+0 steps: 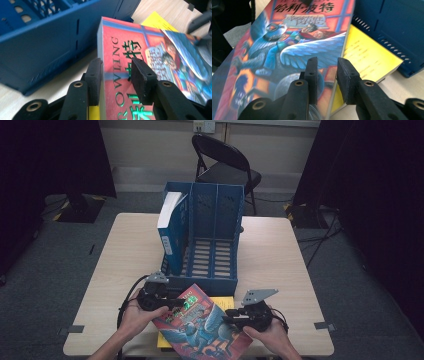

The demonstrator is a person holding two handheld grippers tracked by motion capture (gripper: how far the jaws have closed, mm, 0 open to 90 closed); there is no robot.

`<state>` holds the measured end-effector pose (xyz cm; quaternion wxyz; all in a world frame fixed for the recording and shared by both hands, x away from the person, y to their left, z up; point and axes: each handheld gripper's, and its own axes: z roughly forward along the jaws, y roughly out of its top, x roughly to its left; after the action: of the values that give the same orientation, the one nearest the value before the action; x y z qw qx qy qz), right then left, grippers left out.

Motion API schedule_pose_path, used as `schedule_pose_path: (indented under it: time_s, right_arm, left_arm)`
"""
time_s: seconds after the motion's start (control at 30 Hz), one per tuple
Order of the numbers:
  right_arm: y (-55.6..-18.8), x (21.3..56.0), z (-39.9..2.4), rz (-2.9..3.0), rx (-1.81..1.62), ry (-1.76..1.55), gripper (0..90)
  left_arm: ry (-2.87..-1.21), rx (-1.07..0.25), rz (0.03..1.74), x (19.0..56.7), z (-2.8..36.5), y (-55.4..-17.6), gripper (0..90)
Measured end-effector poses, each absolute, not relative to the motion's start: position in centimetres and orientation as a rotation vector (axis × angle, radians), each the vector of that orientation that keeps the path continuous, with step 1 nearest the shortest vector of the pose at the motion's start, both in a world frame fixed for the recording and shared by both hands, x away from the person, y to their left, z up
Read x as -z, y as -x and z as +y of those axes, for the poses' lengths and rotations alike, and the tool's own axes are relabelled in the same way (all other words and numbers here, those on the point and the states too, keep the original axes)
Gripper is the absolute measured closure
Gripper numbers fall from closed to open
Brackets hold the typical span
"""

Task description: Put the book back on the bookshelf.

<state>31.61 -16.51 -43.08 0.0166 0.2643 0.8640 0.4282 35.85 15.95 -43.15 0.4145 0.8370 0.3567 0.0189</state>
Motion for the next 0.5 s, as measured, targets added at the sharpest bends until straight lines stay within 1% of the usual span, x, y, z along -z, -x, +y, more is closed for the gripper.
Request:
schedule_pose_path:
  time_s: [0.17,0.23,0.3,0.4,0.5]
  right_arm:
    - [-31.3,43.1,-16.9,2.696,-1.35,-0.822,71.4]
    - [-31.8,43.1,-16.3,2.694,-1.354,-0.82,68.0]
    - [-32.6,43.0,-15.5,2.692,-1.347,-0.813,66.4]
    - [-34.1,43.1,-14.4,2.688,-1.363,-0.817,66.6]
    - [-34.8,43.3,-14.0,2.7,-1.387,-0.821,66.7]
  left_arm:
    - [-2.098,0.002,0.893,43.3,15.8,-36.5,61.4]
    - [-2.095,0.017,0.885,43.3,15.9,-36.7,61.2]
    - [-2.085,0.003,0.887,43.3,16.0,-36.5,61.2]
    - [-2.069,-0.007,0.907,43.3,16.5,-35.9,61.1]
    - [-2.058,-0.025,0.928,43.3,17.6,-35.0,58.8]
